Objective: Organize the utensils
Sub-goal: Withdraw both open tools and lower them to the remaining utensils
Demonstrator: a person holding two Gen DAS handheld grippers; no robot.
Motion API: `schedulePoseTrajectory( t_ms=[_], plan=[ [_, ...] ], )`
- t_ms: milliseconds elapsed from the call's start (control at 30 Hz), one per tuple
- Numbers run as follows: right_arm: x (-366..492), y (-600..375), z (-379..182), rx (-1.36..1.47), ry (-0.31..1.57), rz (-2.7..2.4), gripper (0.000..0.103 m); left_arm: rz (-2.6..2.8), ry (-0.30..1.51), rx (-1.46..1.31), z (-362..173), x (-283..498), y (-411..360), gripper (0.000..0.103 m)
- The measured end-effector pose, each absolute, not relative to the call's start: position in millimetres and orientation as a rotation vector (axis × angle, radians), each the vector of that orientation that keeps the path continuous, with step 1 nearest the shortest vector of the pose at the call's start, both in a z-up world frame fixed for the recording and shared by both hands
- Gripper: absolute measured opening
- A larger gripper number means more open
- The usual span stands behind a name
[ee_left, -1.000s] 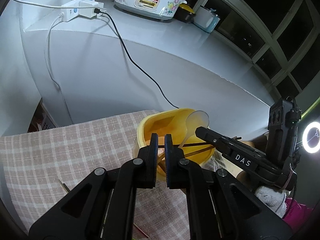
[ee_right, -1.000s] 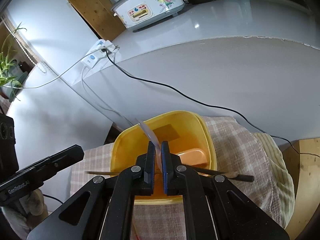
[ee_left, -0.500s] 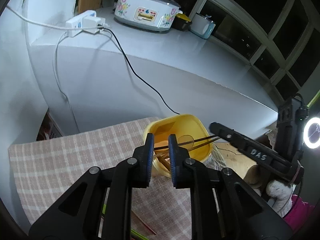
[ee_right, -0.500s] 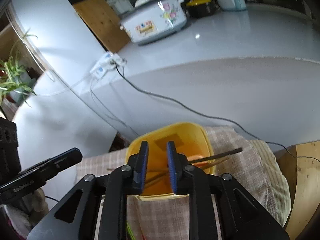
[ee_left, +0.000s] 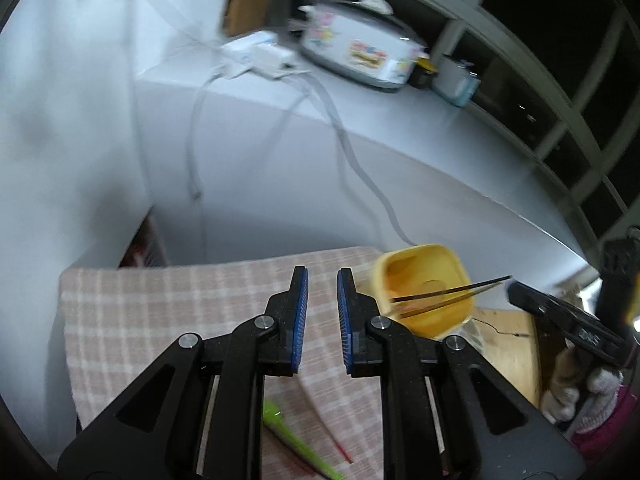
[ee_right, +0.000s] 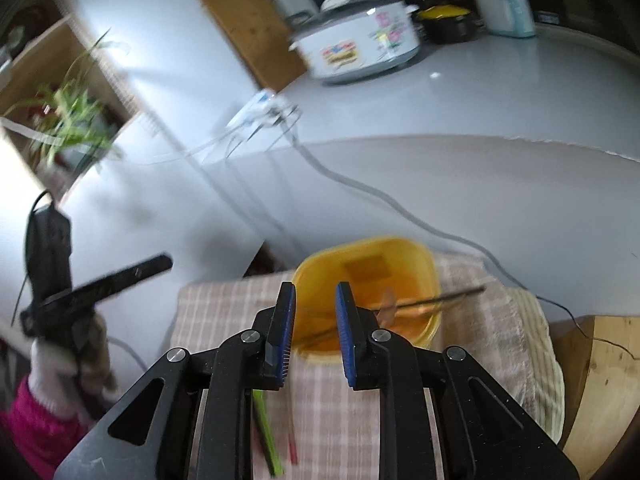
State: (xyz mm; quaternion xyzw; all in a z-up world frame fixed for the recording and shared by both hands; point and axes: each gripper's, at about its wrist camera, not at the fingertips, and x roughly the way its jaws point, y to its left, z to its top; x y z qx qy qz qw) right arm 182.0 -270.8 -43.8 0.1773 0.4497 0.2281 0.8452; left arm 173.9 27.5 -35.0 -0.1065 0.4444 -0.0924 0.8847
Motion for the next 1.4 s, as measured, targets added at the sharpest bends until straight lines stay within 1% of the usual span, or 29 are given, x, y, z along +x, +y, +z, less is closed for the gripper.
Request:
schedulePoseTrajectory(
  t_ms=[167, 300, 500, 667, 833, 967, 1167, 1400],
  plan=[
    [157.4, -255.4, -50.4, 0.314, 0.982, 0.538, 0.019, -0.134, 1.022, -0.256, -63.4, 158.4, 56.2, 0.013],
    [141.5, -239.4, -69.5, 0.294, 1.035, 0.559, 0.019, -0.091, 1.079, -0.27, -84.5, 138.5, 71.4, 0.013],
    [124.0, -205.7, -100.8, 0.24, 1.119, 0.62, 0.019, -0.049, 1.158, -0.364, -120.7, 108.8, 84.3, 0.013],
    [114.7, -171.6, -127.7, 0.121, 1.181, 0.678, 0.019, -0.033, 1.227, -0.452, -156.1, 94.8, 86.1, 0.013],
    [108.4, -151.0, -152.5, 0.054, 1.236, 0.703, 0.019, -0.042, 1.31, -0.498, -193.9, 96.4, 74.3, 0.013],
    [104.7, -140.5, -169.3, 0.035, 1.27, 0.702, 0.019, -0.029, 1.338, -0.543, -215.1, 104.6, 68.8, 0.013],
    [105.3, -126.3, -187.4, 0.028, 1.32, 0.703, 0.019, 0.01, 1.361, -0.506, -236.7, 118.6, 58.9, 0.013],
    [108.6, -109.6, -196.6, -0.044, 1.331, 0.705, 0.019, 0.02, 1.375, -0.514, -252.8, 125.7, 57.0, 0.013]
  ],
)
